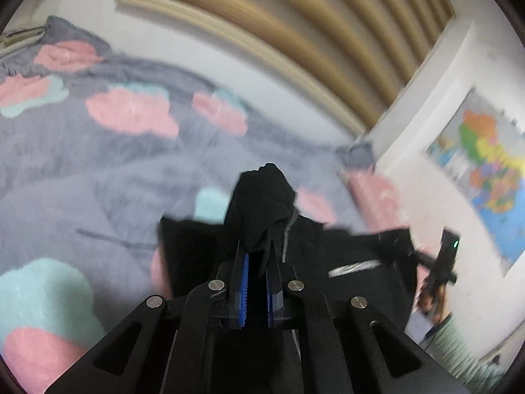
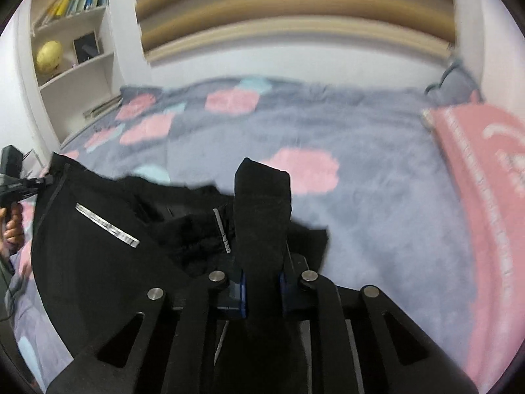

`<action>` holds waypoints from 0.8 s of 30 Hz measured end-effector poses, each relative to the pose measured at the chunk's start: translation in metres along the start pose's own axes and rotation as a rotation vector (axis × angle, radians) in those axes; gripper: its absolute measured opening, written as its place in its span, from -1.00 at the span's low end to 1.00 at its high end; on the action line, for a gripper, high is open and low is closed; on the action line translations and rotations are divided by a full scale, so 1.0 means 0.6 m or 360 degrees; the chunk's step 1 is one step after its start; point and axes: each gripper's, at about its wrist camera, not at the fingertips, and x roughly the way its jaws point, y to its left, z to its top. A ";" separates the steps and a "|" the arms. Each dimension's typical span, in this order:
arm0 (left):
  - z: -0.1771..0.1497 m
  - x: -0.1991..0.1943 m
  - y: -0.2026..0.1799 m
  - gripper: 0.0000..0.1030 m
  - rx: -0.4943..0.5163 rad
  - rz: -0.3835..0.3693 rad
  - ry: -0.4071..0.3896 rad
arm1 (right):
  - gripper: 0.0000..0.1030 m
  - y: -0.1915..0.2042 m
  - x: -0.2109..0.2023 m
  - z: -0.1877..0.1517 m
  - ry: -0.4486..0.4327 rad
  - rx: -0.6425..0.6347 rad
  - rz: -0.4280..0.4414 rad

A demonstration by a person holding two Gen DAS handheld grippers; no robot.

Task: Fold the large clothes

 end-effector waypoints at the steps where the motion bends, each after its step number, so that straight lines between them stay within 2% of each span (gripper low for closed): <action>1: 0.010 -0.007 -0.006 -0.86 -0.0013 -0.0010 -0.0039 | -0.69 0.005 -0.009 0.015 -0.0026 0.0002 -0.0039; 6: 0.081 -0.021 -0.046 -0.87 -0.0044 0.0073 -0.0250 | -0.71 0.005 -0.028 0.097 -0.0138 0.0101 -0.0220; 8: 0.099 -0.002 -0.037 -0.88 -0.0096 0.0132 -0.0240 | -0.71 0.005 0.005 0.114 -0.0098 0.0103 -0.0330; 11: 0.104 0.051 -0.007 -0.89 -0.0139 0.0341 -0.0153 | -0.71 -0.012 0.083 0.104 0.0066 0.0166 -0.0394; 14: 0.080 0.126 0.049 -0.90 -0.0231 0.0533 0.0013 | -0.72 -0.033 0.175 0.065 0.0270 0.0225 -0.0463; 15: 0.068 0.148 0.070 -0.90 -0.0276 0.0571 0.0082 | -0.72 -0.039 0.195 0.049 0.0327 0.0242 -0.0464; 16: 0.058 0.170 0.089 -0.90 -0.0311 0.0608 0.0161 | -0.72 -0.046 0.236 0.024 0.0448 0.0276 -0.0449; 19: 0.018 0.231 0.133 -0.89 -0.0408 0.0645 0.0409 | -0.65 -0.040 0.289 -0.019 0.0577 0.0256 -0.0440; 20: 0.014 0.236 0.136 -0.88 -0.0403 0.0647 0.0427 | -0.59 -0.034 0.289 -0.018 0.0570 0.0220 -0.0469; 22: 0.021 0.226 0.126 -0.88 -0.0344 0.0656 0.0383 | -0.40 -0.029 0.278 -0.013 0.0565 0.0185 -0.0528; 24: 0.034 0.194 0.118 -0.87 -0.0329 0.0624 0.0302 | -0.11 -0.027 0.254 -0.007 0.0534 0.0205 -0.0520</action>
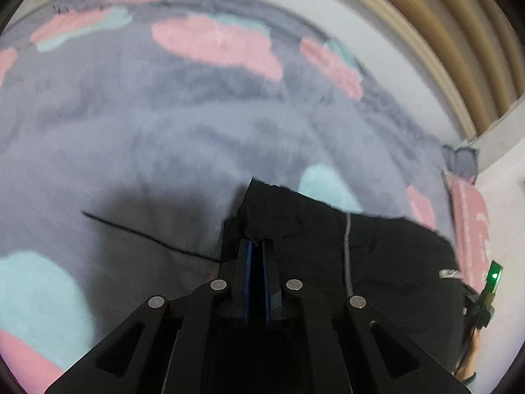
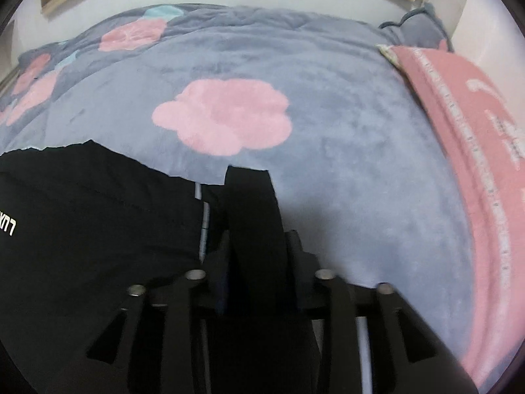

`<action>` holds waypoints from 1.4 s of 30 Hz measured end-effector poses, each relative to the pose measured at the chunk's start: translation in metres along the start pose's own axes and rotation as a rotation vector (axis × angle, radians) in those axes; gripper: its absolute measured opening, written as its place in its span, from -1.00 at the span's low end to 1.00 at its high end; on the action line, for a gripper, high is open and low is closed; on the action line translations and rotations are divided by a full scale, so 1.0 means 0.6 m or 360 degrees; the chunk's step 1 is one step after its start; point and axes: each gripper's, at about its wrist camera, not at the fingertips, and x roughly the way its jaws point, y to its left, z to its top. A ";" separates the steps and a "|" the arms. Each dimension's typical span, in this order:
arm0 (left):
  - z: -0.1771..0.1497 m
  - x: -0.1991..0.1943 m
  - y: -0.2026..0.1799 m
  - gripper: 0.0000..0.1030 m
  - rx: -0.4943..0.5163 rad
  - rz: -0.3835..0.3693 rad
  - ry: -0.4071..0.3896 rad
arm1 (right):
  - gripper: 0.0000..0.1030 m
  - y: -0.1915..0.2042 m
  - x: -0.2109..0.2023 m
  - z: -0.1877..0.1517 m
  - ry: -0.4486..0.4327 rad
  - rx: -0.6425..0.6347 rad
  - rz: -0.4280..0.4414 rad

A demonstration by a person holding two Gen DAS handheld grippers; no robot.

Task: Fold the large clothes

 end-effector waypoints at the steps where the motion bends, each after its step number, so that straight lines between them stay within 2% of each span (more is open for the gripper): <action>1: 0.002 -0.019 0.003 -0.87 -0.0005 -0.0024 -0.0041 | -0.08 -0.008 -0.026 -0.003 -0.0046 0.0029 0.0060; 4: -0.002 -0.096 -0.010 -0.83 0.0064 -0.0080 -0.0227 | 0.05 -0.020 -0.110 -0.016 -0.0186 0.0077 0.0192; 8: -0.036 -0.191 -0.074 -0.72 0.0286 -0.0145 -0.0325 | 0.05 -0.003 -0.209 -0.041 -0.0251 0.0075 0.0346; 9: -0.046 -0.201 -0.091 -0.58 0.0339 -0.0168 -0.0320 | 0.05 0.007 -0.221 -0.047 -0.0245 0.0062 0.0361; 10: -0.064 -0.214 -0.116 -0.29 0.0412 -0.0198 -0.0305 | 0.05 0.023 -0.242 -0.059 -0.0233 0.0030 0.0381; 11: -0.080 -0.224 -0.135 -0.11 0.0461 -0.0217 -0.0295 | 0.05 0.039 -0.256 -0.073 -0.0224 0.0002 0.0387; 12: -0.108 -0.231 -0.162 0.16 0.0529 -0.0243 -0.0280 | 0.05 0.051 -0.262 -0.080 -0.0218 -0.0017 0.0392; 15: -0.179 -0.220 -0.215 0.18 0.0669 -0.0304 -0.0217 | 0.05 0.089 -0.271 -0.124 -0.0156 -0.0061 0.0426; 17: -0.213 -0.200 -0.236 0.18 0.0700 -0.0315 -0.0173 | 0.08 0.117 -0.254 -0.155 -0.0093 -0.0101 0.0400; 20: -0.264 -0.136 -0.255 0.18 0.0757 -0.0250 -0.0025 | 0.08 0.146 -0.204 -0.185 0.0017 -0.0164 0.0333; 21: -0.277 -0.100 -0.256 0.17 0.0761 -0.0170 0.0062 | 0.08 0.155 -0.178 -0.194 0.0075 -0.0171 0.0333; 22: -0.280 -0.082 -0.252 0.16 0.0761 -0.0134 0.0087 | 0.07 0.161 -0.159 -0.201 0.0105 -0.0180 0.0334; 24: -0.276 -0.023 -0.229 0.13 0.0664 -0.0092 0.0168 | 0.09 0.166 -0.134 -0.208 0.0102 -0.0182 0.0352; 26: -0.266 -0.007 -0.219 0.11 0.0569 -0.0109 0.0184 | 0.09 0.168 -0.130 -0.210 0.0096 -0.0182 0.0353; 30: -0.272 -0.034 -0.241 0.10 0.0711 -0.0062 0.0126 | 0.09 0.158 -0.140 -0.195 0.0161 -0.0169 0.0394; 33: -0.254 -0.080 -0.261 0.10 0.0750 -0.0088 0.0051 | 0.09 0.136 -0.177 -0.147 0.0023 -0.0086 0.0504; 36: -0.209 -0.105 -0.282 0.11 0.0690 -0.0169 -0.0044 | 0.10 0.137 -0.190 -0.100 -0.0080 -0.0035 0.0463; 38: -0.174 -0.090 -0.291 0.11 0.0610 -0.0187 0.0018 | 0.10 0.147 -0.158 -0.064 0.0002 0.0035 0.0517; 40: -0.140 -0.043 -0.288 0.10 0.0490 -0.0124 0.0142 | 0.11 0.158 -0.114 -0.048 0.0128 0.0105 0.0538; 42: -0.125 0.018 -0.273 0.10 0.0403 -0.0037 0.0275 | 0.40 0.174 -0.072 -0.040 0.0190 0.0093 0.0472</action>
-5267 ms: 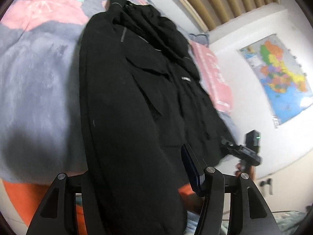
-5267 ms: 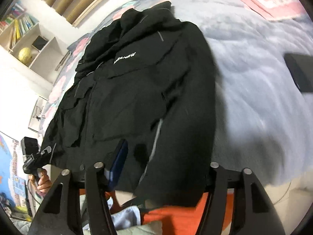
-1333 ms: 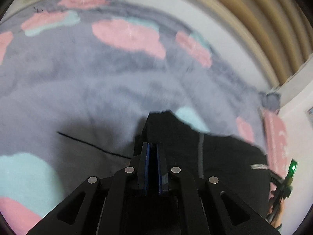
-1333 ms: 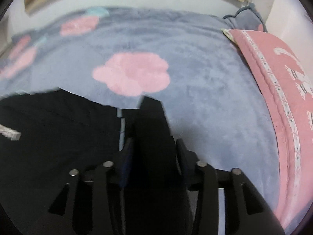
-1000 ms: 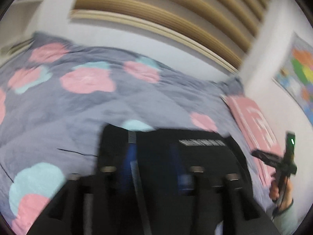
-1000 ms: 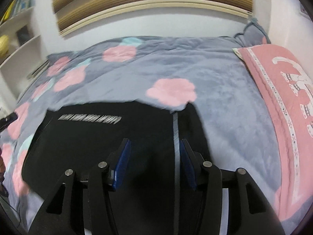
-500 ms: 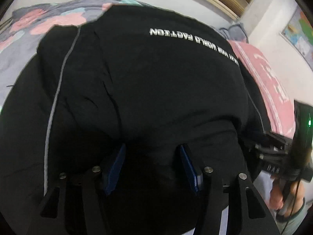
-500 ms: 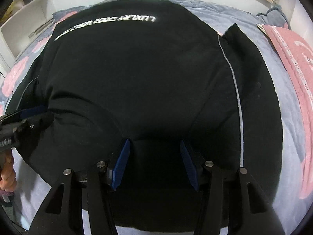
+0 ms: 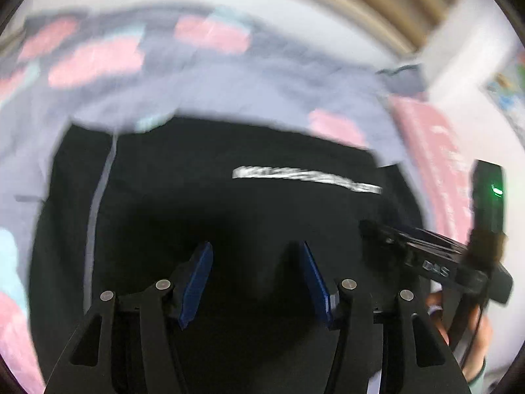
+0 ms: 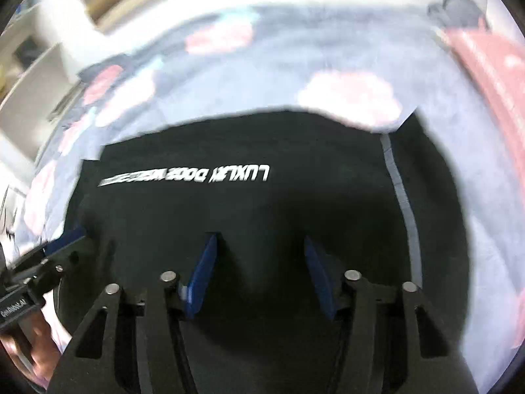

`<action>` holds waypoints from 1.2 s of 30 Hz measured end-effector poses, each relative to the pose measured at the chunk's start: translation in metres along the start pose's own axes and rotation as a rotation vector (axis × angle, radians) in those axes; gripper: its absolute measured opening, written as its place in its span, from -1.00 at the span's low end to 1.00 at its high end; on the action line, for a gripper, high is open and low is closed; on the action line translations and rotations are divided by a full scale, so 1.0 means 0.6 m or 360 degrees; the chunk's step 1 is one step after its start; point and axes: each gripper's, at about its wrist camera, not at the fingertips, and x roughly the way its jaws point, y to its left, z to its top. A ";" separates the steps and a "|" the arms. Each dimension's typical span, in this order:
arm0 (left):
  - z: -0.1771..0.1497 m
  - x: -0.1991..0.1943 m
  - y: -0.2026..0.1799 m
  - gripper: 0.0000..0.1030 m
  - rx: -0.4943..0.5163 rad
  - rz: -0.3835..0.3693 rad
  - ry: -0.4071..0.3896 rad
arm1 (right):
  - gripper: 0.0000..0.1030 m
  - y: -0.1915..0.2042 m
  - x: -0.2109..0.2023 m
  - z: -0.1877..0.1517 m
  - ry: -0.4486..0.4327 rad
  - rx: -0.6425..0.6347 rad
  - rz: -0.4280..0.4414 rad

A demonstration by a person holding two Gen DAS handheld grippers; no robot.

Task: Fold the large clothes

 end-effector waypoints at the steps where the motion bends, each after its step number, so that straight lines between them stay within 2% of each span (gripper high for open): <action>1: 0.006 0.025 0.012 0.10 -0.0029 0.0019 0.0040 | 0.44 0.004 0.019 0.004 0.0009 -0.0034 -0.0053; 5: 0.010 0.073 0.045 0.10 -0.0133 0.0042 0.0076 | 0.48 0.022 0.052 0.000 0.0017 -0.0126 -0.0184; 7: 0.011 0.062 0.032 0.10 -0.0070 0.0078 0.0078 | 0.48 0.021 0.035 -0.006 -0.0008 -0.0127 -0.0156; 10: -0.011 0.005 0.035 0.10 0.0004 0.0002 -0.0003 | 0.48 -0.008 -0.025 -0.034 -0.0090 -0.0060 -0.0048; 13: -0.055 -0.060 0.045 0.10 0.0065 -0.0042 -0.0084 | 0.49 -0.036 -0.093 -0.083 -0.0170 -0.0039 0.0011; 16: -0.103 -0.123 0.059 0.11 0.0097 -0.0014 -0.0181 | 0.52 -0.060 -0.141 -0.123 -0.0200 -0.0064 -0.0064; 20: -0.163 -0.167 0.084 0.11 0.0052 -0.0007 -0.0234 | 0.52 -0.068 -0.148 -0.162 -0.0133 -0.0106 -0.0150; 23: -0.194 -0.152 0.095 0.11 0.0015 0.0066 -0.0201 | 0.52 -0.065 -0.105 -0.175 0.0006 -0.0143 -0.0253; 25: -0.188 -0.100 0.107 0.10 -0.0036 0.0072 -0.0094 | 0.60 -0.068 -0.055 -0.184 0.0082 -0.0153 -0.0266; 27: -0.184 -0.065 0.113 0.10 -0.0013 0.0110 -0.0048 | 0.72 -0.076 -0.035 -0.186 0.0057 -0.0144 -0.0295; 31: -0.184 -0.065 0.092 0.11 0.0056 0.0232 -0.0076 | 0.76 -0.078 -0.039 -0.183 0.0033 -0.0094 -0.0321; 36: -0.210 -0.089 0.089 0.11 0.0091 0.0230 -0.0166 | 0.76 -0.074 -0.074 -0.201 -0.0041 -0.0081 -0.0340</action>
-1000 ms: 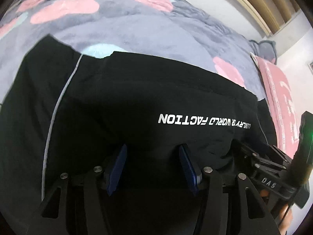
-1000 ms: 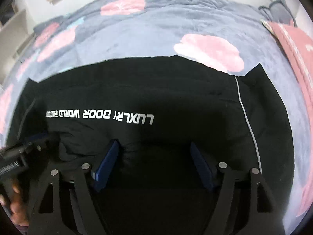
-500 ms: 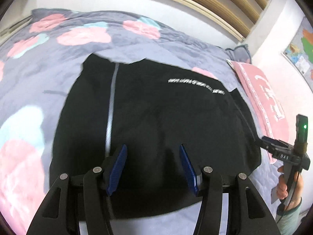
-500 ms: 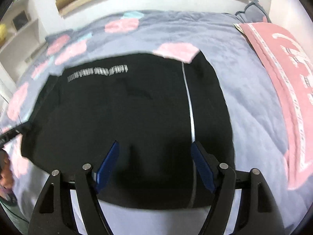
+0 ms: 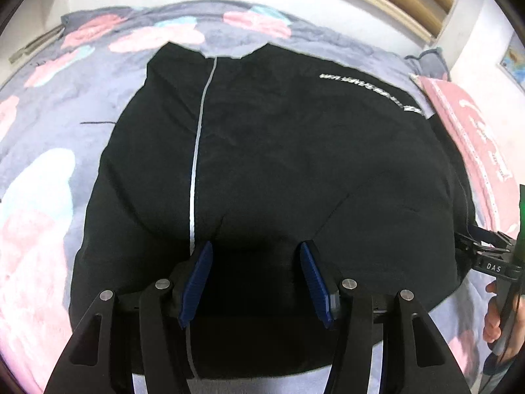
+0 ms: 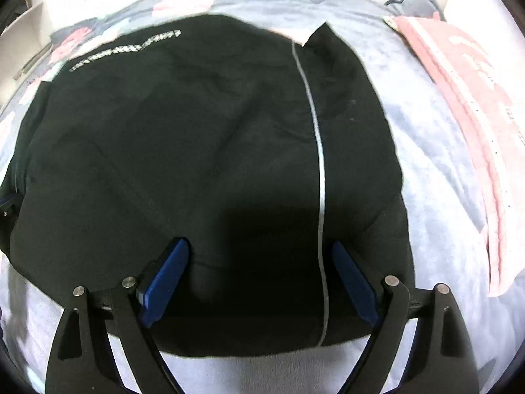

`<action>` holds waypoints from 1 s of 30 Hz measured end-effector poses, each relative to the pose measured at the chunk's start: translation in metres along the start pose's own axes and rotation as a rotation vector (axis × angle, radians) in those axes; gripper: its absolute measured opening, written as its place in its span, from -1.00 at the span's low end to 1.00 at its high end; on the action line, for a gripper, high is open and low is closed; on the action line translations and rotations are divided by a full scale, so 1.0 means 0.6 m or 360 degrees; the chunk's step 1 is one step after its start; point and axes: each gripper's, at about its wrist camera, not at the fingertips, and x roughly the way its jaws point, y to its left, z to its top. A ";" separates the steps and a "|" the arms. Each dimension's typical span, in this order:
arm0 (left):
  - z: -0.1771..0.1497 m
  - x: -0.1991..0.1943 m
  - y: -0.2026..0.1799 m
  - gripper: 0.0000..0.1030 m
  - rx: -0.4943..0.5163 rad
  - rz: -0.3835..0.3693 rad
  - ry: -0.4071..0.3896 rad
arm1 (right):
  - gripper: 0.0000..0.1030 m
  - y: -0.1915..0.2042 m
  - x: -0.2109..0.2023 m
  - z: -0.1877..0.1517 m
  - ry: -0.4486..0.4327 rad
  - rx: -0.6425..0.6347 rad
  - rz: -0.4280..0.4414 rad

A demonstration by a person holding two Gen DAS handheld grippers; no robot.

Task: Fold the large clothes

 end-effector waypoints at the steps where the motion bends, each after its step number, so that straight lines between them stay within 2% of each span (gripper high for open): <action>1: -0.007 -0.010 0.000 0.11 0.0016 -0.0004 -0.0011 | 0.76 -0.003 -0.009 -0.006 -0.0011 0.0005 -0.0002; 7: -0.029 -0.065 -0.005 0.12 0.0069 -0.0031 -0.0014 | 0.77 -0.008 -0.046 -0.028 -0.0055 -0.0007 0.0012; 11: -0.037 -0.098 0.000 0.12 0.0042 -0.0077 -0.0011 | 0.77 -0.009 -0.065 -0.049 -0.0088 0.0003 0.0034; 18: -0.045 -0.146 0.022 0.12 -0.0002 -0.0124 -0.0057 | 0.77 -0.033 -0.124 -0.057 -0.0266 -0.0036 -0.0030; 20: -0.038 -0.166 0.035 0.12 -0.0004 -0.0091 -0.0111 | 0.77 -0.042 -0.148 -0.055 -0.0340 -0.0047 -0.0070; 23: -0.014 -0.200 0.071 0.13 -0.0050 -0.0038 -0.0227 | 0.82 -0.072 -0.174 -0.037 -0.0460 0.0002 -0.0032; 25: 0.006 -0.211 0.103 0.33 -0.0129 -0.0020 -0.0275 | 0.91 -0.090 -0.188 -0.034 -0.0535 0.0050 0.0006; 26: 0.017 -0.213 0.122 0.36 -0.0181 -0.0019 -0.0301 | 0.96 -0.101 -0.193 -0.026 -0.0578 0.0075 0.0001; 30: 0.061 -0.183 0.180 0.40 -0.0300 -0.0086 -0.0284 | 0.98 -0.136 -0.190 0.002 -0.0642 0.0149 -0.0045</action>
